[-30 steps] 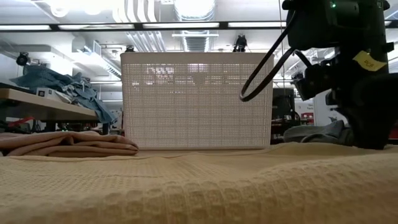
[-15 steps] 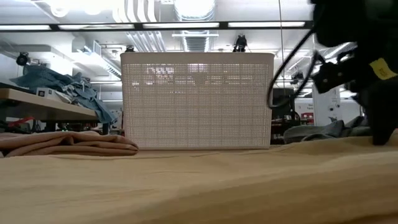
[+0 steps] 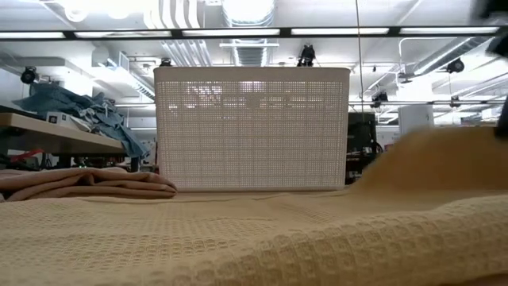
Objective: Fold towel
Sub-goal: Fold the yellow towel
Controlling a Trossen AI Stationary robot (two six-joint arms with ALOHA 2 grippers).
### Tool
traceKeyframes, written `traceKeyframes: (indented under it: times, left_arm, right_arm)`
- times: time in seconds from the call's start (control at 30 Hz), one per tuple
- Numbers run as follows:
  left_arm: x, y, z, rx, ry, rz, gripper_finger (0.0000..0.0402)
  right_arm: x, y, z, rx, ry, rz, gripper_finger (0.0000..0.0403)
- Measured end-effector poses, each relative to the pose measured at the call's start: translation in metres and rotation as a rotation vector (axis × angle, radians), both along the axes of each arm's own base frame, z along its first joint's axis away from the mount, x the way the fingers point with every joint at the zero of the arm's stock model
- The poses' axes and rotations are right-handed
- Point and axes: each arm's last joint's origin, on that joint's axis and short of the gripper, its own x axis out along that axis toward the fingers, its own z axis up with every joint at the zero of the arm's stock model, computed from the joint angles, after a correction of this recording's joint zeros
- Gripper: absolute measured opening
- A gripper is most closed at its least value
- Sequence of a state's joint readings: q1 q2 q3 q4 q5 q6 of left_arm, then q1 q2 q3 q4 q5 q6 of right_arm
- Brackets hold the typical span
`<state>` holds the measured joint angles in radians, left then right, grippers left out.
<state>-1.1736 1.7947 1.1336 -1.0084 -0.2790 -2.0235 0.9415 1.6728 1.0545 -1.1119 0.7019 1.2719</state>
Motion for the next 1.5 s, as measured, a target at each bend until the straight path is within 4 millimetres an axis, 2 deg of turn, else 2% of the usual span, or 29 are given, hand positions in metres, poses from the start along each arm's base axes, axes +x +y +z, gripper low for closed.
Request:
traceKeyframes:
  times: [0.1, 0.23, 0.33, 0.47, 0.57, 0.67, 0.77, 0.93, 1.1, 1.3, 1.5]
  left_arm:
    - [0.0, 0.0, 0.0, 0.0, 0.0, 0.0, 0.0]
    - [0.002, -0.001, 0.0, 0.004, -0.043, -0.004, 0.0]
    - [0.004, -0.002, 0.001, 0.012, -0.078, -0.038, 0.0]
    - [0.004, -0.002, 0.001, 0.014, -0.079, -0.05, 0.0]
    - [0.004, -0.002, 0.001, 0.015, -0.079, -0.054, 0.0]
    - [0.004, -0.001, 0.001, 0.017, -0.079, -0.054, 0.0]
    - [0.004, -0.001, 0.001, 0.019, -0.081, -0.055, 0.0]
    - [0.004, -0.001, 0.001, 0.017, -0.081, -0.054, 0.0]
    - [0.004, -0.002, 0.001, 0.016, -0.082, -0.054, 0.0]
    - [0.004, -0.002, 0.001, 0.016, -0.082, -0.055, 0.0]
    - [0.004, -0.002, 0.001, 0.016, -0.082, -0.054, 0.0]
  right_arm:
    - [-0.008, 0.012, -0.003, -0.069, -0.032, 0.098, 0.0]
    - [-0.01, 0.019, -0.014, -0.148, 0.048, 0.198, 0.0]
    - [-0.007, 0.018, -0.023, -0.131, 0.129, 0.171, 0.0]
    - [-0.001, 0.011, -0.029, -0.138, 0.141, 0.082, 0.0]
    - [0.002, 0.023, -0.032, -0.173, 0.191, 0.233, 0.0]
    - [0.008, 0.04, -0.032, -0.085, 0.248, 0.375, 0.0]
    - [0.016, 0.051, -0.028, 0.087, 0.262, 0.374, 0.0008]
    - [0.02, 0.064, -0.018, 0.313, 0.316, 0.319, 0.0042]
    - [0.021, 0.072, -0.01, 0.402, 0.352, 0.311, 0.0088]
    - [0.021, 0.072, 0.003, 0.369, 0.38, 0.288, 0.014]
    - [0.011, 0.053, 0.01, 0.2, 0.424, 0.088, 0.0179]
